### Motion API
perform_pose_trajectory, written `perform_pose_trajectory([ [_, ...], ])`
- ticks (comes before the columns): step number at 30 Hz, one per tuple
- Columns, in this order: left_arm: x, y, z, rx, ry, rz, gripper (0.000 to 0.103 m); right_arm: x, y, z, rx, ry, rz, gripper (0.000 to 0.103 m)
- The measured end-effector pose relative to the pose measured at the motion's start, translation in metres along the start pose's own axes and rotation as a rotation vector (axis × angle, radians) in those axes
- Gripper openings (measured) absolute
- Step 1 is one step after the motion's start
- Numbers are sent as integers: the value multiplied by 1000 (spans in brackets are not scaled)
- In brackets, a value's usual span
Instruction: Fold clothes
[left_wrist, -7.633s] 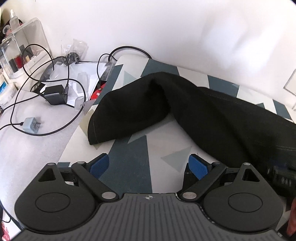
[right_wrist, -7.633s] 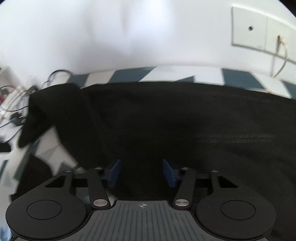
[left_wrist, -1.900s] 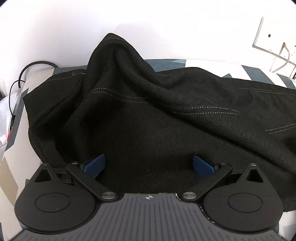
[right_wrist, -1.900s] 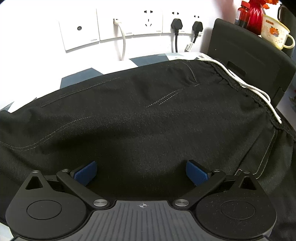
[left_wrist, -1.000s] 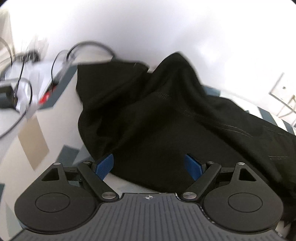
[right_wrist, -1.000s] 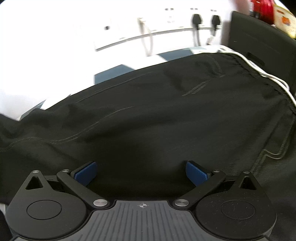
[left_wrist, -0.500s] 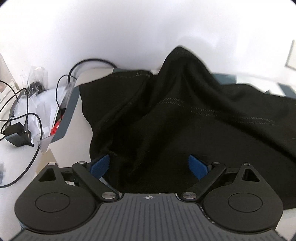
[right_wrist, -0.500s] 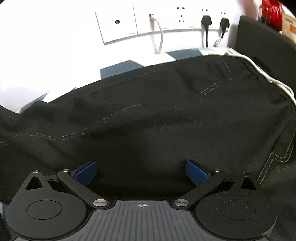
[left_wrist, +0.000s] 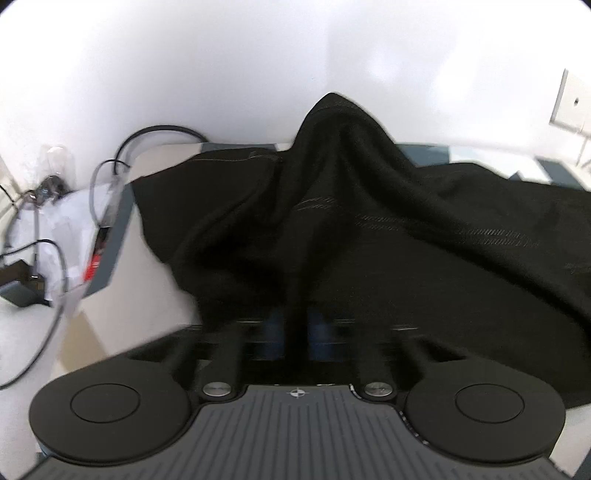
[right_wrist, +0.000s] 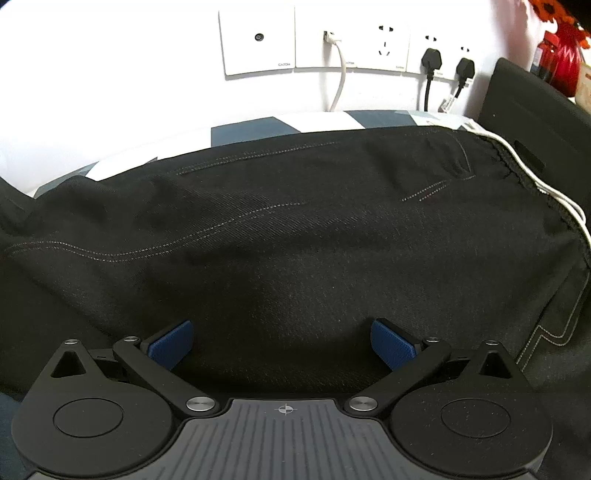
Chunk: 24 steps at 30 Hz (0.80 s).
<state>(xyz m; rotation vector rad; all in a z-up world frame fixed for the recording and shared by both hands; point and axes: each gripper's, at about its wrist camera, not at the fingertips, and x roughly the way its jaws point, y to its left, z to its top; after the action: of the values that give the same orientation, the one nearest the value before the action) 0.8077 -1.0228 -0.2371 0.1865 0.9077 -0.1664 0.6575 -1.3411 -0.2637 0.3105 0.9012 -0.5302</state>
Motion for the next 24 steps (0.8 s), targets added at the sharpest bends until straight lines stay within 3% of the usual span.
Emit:
perform_pose_trajectory([
  [8,-18,22,-24,5,22,-42,8,4,2,8,-15,36,-7,102],
  [16,-34,28,-45,23,66,20,9,13,9,16,-40,23,6,102],
  [22,-40,41,-34,-58,109,22,9,23,16,34,-43,71,13,102],
  [24,-52,36,-28,-64,61,40,13,17,9,34,-16,104,30,102],
])
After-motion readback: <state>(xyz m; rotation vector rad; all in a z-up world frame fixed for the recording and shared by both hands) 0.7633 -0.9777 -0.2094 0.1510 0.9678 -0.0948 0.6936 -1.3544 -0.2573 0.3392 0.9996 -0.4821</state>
